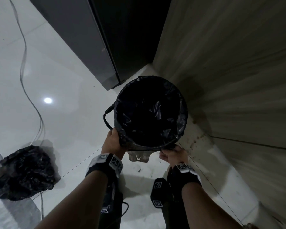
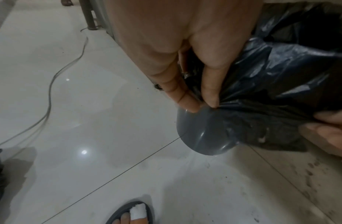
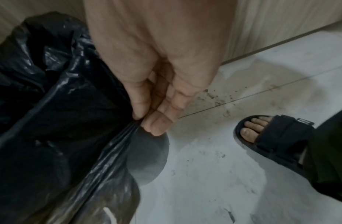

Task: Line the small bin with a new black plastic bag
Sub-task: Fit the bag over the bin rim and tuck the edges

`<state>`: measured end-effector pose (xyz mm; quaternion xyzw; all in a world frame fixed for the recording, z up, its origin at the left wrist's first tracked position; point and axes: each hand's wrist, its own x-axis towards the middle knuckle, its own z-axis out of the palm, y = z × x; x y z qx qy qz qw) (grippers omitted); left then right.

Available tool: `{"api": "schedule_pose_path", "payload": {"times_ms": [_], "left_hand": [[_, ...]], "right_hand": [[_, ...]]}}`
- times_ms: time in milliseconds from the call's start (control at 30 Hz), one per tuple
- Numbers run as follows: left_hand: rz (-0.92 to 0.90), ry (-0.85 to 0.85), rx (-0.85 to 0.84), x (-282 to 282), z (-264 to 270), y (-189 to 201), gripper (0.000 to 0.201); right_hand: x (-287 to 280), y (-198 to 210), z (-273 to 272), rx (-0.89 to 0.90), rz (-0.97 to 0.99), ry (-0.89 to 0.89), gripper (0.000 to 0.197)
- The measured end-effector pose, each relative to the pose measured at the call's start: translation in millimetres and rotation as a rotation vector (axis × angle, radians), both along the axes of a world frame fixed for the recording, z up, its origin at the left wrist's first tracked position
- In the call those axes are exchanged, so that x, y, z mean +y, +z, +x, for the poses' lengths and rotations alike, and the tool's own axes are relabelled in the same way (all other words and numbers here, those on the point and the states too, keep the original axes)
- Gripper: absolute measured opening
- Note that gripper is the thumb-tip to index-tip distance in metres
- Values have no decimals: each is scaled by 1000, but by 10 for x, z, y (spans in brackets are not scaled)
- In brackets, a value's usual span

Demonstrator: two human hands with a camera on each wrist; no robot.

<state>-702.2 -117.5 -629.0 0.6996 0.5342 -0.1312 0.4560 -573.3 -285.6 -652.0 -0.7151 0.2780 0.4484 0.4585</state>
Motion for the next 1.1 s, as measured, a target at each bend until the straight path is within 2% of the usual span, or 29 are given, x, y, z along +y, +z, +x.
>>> {"api": "schedule_pose_path", "payload": {"times_ms": [67, 133, 167, 233, 267, 300, 367, 400, 467, 533, 600, 667, 700, 800, 867, 967, 1033, 1100], "left_hand": [[-16, -54, 60, 38, 9, -8, 60], [29, -66, 100, 85, -29, 11, 55], [94, -23, 89, 128, -49, 34, 47], [220, 151, 20, 245, -30, 134, 34], [230, 248, -23, 309, 37, 225, 33], [193, 346, -65, 364, 114, 305, 32], [36, 505, -162, 437, 302, 429, 31], [-52, 551, -193, 453, 390, 447, 32], [-144, 555, -179, 483, 505, 413, 40], [-182, 532, -121, 490, 553, 333, 47], [-213, 525, -113, 519, 586, 272, 51], [-160, 453, -89, 573, 611, 249, 54], [-78, 381, -73, 613, 623, 236, 55], [199, 180, -126, 763, 721, 261, 55], [288, -10, -151, 861, 856, 288, 55], [311, -288, -53, 976, 1089, 308, 46], [320, -325, 49, 1061, 1176, 275, 33], [274, -293, 136, 1117, 1193, 228, 30]], "right_hand": [[59, -29, 66, 29, -14, -1, 27], [54, 34, 154, -26, -135, 28, 39], [38, 81, 244, -118, -198, 61, 39], [31, 300, 452, -355, -201, -49, 29], [56, 415, 558, -448, -168, -113, 27], [94, 492, 654, -519, -133, -93, 28], [247, 631, 751, -498, -9, 48, 30], [322, 646, 785, -416, 59, 106, 35], [449, 654, 806, -310, 43, 271, 51], [486, 593, 818, -260, -53, 419, 60], [502, 527, 835, -197, -63, 446, 69], [521, 493, 885, -152, -62, 434, 72], [540, 480, 938, -187, -80, 457, 71], [667, 529, 1115, -453, -104, 507, 67], [824, 593, 1215, -575, -42, 548, 61], [1076, 557, 1354, -607, -37, 856, 44], [1173, 472, 1436, -617, -124, 1055, 32], [1199, 421, 1483, -564, -175, 1143, 35]]}}
